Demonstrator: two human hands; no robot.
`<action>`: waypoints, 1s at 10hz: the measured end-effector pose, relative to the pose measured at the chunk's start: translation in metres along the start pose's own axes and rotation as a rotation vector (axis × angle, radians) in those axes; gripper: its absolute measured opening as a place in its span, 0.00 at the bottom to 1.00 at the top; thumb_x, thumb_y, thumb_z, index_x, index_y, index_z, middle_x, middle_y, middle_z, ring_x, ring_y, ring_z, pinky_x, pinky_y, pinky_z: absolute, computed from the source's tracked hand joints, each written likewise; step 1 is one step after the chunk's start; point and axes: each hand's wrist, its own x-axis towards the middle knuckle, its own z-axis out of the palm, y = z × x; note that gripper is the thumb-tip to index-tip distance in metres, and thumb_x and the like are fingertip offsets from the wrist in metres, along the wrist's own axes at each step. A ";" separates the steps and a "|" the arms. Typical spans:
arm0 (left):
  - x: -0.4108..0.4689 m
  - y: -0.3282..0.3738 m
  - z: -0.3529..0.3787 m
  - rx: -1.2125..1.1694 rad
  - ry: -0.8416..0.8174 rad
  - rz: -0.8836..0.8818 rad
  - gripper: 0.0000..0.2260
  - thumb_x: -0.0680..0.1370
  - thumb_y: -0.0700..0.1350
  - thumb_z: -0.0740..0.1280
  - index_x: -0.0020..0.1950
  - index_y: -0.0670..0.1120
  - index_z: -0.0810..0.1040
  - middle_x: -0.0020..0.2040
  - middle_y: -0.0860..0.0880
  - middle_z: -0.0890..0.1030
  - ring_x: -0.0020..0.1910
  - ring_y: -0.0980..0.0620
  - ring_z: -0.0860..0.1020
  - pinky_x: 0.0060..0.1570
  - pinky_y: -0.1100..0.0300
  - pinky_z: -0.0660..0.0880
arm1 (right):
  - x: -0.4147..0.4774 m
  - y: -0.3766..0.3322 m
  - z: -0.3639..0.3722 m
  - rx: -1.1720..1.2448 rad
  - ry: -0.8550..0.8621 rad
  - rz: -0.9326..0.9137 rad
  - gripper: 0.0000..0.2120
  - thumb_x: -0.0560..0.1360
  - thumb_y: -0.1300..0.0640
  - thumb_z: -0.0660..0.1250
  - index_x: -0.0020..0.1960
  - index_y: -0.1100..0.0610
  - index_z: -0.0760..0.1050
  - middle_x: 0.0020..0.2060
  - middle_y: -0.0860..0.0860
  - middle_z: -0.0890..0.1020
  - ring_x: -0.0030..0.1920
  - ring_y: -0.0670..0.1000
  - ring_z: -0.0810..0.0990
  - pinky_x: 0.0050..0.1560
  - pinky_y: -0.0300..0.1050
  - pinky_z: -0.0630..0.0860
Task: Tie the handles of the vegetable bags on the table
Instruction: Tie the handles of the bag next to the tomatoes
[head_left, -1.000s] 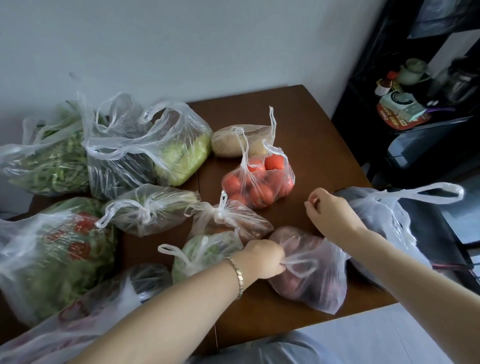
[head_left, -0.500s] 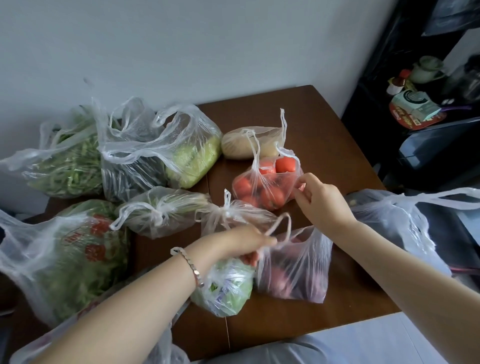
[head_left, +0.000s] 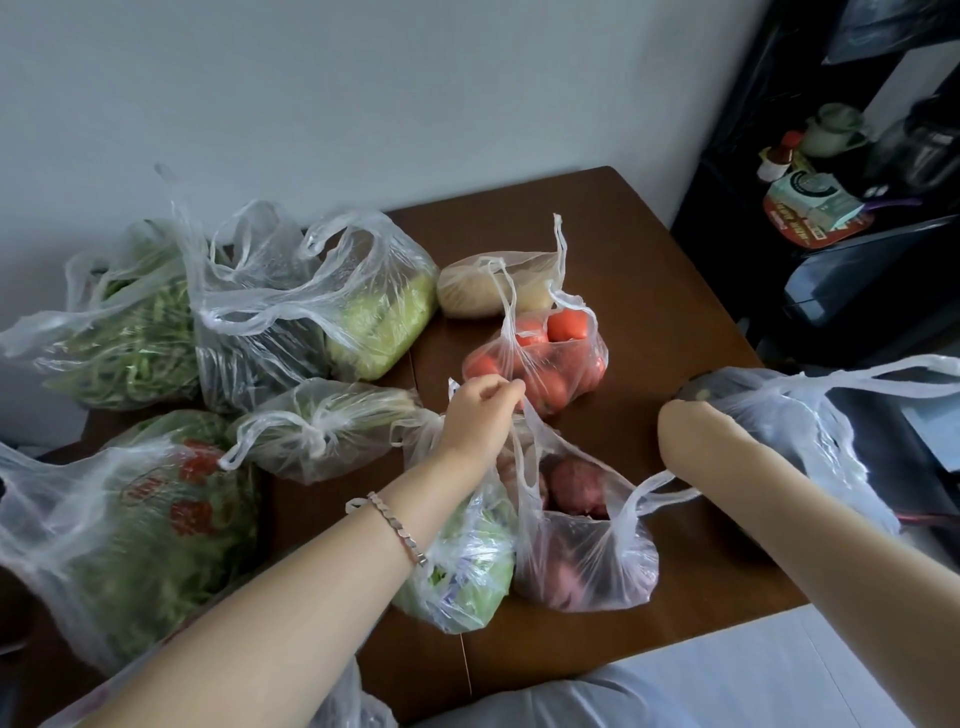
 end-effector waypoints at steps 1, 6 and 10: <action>-0.001 0.003 0.004 -0.093 -0.049 -0.066 0.11 0.75 0.45 0.64 0.33 0.45 0.73 0.30 0.48 0.70 0.30 0.53 0.69 0.27 0.69 0.64 | -0.019 -0.002 -0.023 0.054 -0.162 0.025 0.16 0.80 0.56 0.56 0.60 0.66 0.71 0.30 0.52 0.63 0.29 0.47 0.62 0.47 0.44 0.72; -0.005 -0.008 0.003 -0.420 -0.166 -0.132 0.06 0.72 0.42 0.67 0.35 0.49 0.79 0.49 0.44 0.81 0.53 0.45 0.78 0.59 0.48 0.73 | -0.007 0.004 0.003 0.479 0.413 -0.342 0.07 0.72 0.62 0.64 0.40 0.51 0.68 0.38 0.48 0.72 0.43 0.53 0.74 0.40 0.42 0.66; -0.011 -0.021 0.009 -0.177 -0.252 0.131 0.15 0.79 0.38 0.61 0.66 0.46 0.73 0.42 0.56 0.75 0.34 0.70 0.76 0.38 0.75 0.71 | -0.008 -0.012 0.010 1.615 -0.066 0.030 0.12 0.74 0.53 0.67 0.41 0.63 0.78 0.37 0.56 0.84 0.38 0.51 0.83 0.40 0.40 0.79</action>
